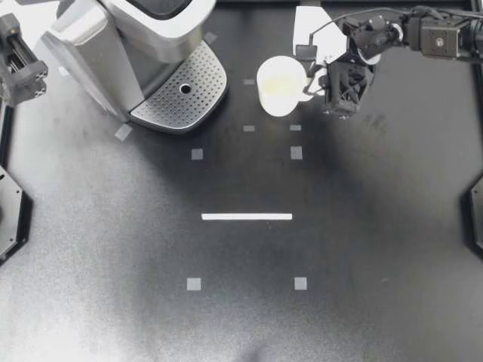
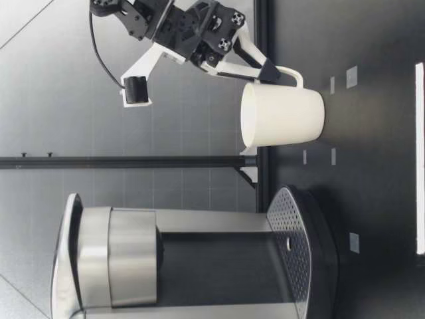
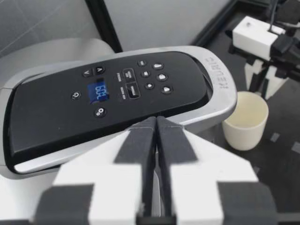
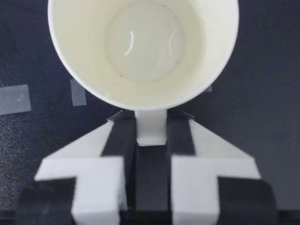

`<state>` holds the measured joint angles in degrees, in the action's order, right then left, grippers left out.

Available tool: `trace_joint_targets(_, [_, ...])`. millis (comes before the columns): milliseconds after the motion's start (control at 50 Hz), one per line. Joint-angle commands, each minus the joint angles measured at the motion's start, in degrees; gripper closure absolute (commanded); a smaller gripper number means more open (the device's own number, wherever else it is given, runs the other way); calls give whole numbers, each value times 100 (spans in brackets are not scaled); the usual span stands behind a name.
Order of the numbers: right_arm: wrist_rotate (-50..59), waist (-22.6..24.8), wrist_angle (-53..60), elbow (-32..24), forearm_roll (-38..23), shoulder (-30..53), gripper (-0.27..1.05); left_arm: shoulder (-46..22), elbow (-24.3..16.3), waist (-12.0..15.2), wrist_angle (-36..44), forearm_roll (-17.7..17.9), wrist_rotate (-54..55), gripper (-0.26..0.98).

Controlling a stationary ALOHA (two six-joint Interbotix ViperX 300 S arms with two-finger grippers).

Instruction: Place the coffee capsule inside the capsule container, then place the cup onto the center of the cup tray.

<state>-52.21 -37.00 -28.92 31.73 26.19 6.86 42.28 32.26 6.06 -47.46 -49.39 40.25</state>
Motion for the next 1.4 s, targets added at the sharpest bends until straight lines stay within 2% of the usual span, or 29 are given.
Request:
trace_joint_targets(0, [0, 26, 0, -132, 88, -299, 67, 9, -62, 0, 35, -35, 9, 64])
trace_joint_targets(140, [0, 105, 0, -185, 237, -554, 67, 18, -70, -9, 35, -35, 9, 64])
trace_joint_targets(320, [18, 483, 0, -519, 431, -624, 67, 9, -79, -9, 35, -35, 9, 64])
trace_joint_targets(880, [26, 747, -105, -1951, 519, 571, 67, 62, -53, -9, 26, -35, 0, 64])
trace_joint_targets(1380, [18, 835, -70, -2505, 519, 1125, 67, 70, -9, -9, 9, -35, 0, 64])
